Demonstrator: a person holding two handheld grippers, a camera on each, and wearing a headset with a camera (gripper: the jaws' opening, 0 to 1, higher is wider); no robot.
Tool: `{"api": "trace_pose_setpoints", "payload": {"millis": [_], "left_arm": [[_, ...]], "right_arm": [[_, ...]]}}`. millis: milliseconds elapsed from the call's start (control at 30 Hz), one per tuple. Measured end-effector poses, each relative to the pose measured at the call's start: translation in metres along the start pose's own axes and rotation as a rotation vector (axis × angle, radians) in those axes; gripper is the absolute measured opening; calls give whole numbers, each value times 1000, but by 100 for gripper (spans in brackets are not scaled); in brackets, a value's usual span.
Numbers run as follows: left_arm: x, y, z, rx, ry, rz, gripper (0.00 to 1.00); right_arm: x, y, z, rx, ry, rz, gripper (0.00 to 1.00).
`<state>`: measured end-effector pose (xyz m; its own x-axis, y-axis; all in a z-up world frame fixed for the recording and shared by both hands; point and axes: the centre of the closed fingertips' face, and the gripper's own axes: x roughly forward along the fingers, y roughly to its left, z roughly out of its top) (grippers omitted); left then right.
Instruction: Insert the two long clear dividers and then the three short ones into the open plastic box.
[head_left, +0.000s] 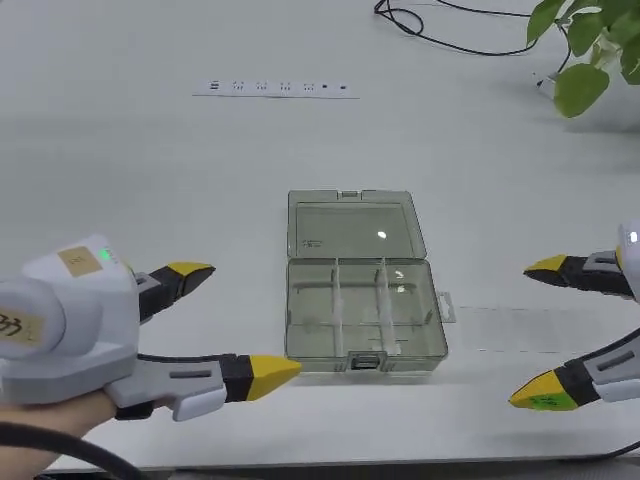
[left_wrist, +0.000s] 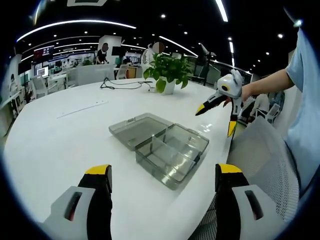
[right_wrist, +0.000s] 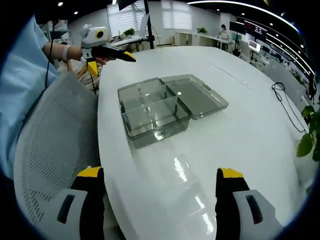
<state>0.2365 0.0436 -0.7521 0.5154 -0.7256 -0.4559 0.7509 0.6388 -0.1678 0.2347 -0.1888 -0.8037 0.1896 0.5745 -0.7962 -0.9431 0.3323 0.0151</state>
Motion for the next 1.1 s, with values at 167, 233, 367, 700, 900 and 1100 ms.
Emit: {"api": "trace_pose_setpoints", "payload": {"millis": [167, 233, 367, 700, 900, 1100], "left_arm": [[-2, -1, -2, 2, 10, 0, 86], [-3, -1, -1, -1, 7, 2, 86], [-3, -2, -1, -6, 7, 5, 86], [-3, -1, -3, -30, 2, 12, 86], [-2, 1, -3, -34, 1, 13, 85], [-2, 3, -2, -41, -6, 18, 85]], "right_arm": [[10, -7, -14, -39, 94, 16, 82], [14, -9, -13, -53, 96, 21, 78], [19, -19, -22, -72, 137, 45, 68], [30, -29, -19, -191, 225, 63, 49], [36, -27, -19, -227, 246, 80, 42], [38, -31, -25, -268, 266, 89, 38]]}}
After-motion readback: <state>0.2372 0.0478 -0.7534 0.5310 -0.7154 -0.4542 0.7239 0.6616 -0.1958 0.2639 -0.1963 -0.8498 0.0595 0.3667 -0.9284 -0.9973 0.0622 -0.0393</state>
